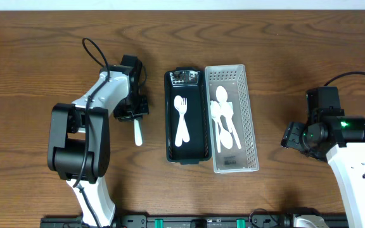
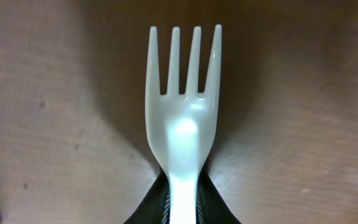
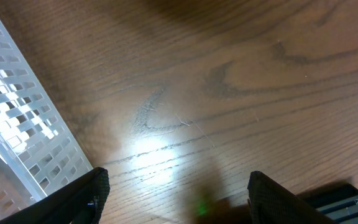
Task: Pack container
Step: 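Carry the white fork over and release it into the black tray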
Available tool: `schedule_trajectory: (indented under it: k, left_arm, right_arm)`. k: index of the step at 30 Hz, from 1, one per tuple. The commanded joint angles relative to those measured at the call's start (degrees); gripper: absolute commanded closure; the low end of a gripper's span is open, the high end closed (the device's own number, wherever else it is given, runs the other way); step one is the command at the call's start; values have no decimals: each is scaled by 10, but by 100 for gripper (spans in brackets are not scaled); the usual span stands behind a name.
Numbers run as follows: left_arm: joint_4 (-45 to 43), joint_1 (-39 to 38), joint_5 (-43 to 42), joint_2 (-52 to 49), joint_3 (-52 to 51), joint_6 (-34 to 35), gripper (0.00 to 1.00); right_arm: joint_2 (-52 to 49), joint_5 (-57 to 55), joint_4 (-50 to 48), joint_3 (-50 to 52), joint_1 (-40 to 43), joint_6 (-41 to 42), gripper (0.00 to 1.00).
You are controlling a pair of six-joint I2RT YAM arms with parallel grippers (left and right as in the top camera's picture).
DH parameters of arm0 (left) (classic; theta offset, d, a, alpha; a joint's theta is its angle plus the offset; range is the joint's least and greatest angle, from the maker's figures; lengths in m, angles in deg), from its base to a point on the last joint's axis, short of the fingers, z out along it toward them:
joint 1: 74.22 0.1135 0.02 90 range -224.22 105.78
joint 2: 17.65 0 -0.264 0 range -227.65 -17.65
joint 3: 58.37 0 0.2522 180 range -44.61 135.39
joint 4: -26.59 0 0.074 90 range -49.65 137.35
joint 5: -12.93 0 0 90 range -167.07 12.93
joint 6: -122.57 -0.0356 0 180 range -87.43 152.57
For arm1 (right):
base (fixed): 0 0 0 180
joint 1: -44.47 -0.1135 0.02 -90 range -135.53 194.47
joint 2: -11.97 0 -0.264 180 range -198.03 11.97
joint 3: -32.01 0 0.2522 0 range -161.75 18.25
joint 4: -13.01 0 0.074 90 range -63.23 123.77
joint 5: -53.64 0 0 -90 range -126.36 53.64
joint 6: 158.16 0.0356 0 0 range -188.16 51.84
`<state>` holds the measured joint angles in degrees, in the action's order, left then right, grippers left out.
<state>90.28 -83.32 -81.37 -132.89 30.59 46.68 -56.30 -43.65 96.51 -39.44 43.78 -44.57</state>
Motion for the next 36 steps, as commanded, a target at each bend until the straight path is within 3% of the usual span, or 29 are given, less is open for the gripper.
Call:
schedule_trajectory:
  k: [1, 7, 15, 21, 32, 35, 36]
  left_arm:
    - [28, -5, 17, 7, 15, -6, 94]
    - [84, -53, 17, 107, 78, -5, 94]
    - [53, -196, 17, 221, 91, 39, 94]
    - [6, -263, 17, 180, 79, 53, 94]
    - [-2, -268, 17, 58, 78, 52, 94]
    - [-6, -267, 17, 61, 78, 50, 76]
    - [-6, -266, 17, 63, 79, 50, 75]
  right_arm:
    - [-3, -2, 2, -2, 4, -5, 25]
    - [-3, -2, 1, -2, 4, -5, 25]
    - [-3, -2, -1, -2, 4, -5, 25]
    - [-3, -2, 0, -2, 4, -5, 25]
    - [-3, -2, 3, -2, 4, -5, 25]
    - [-3, -2, 3, -2, 4, -5, 25]
    - [-3, -2, 3, -2, 4, -5, 25]
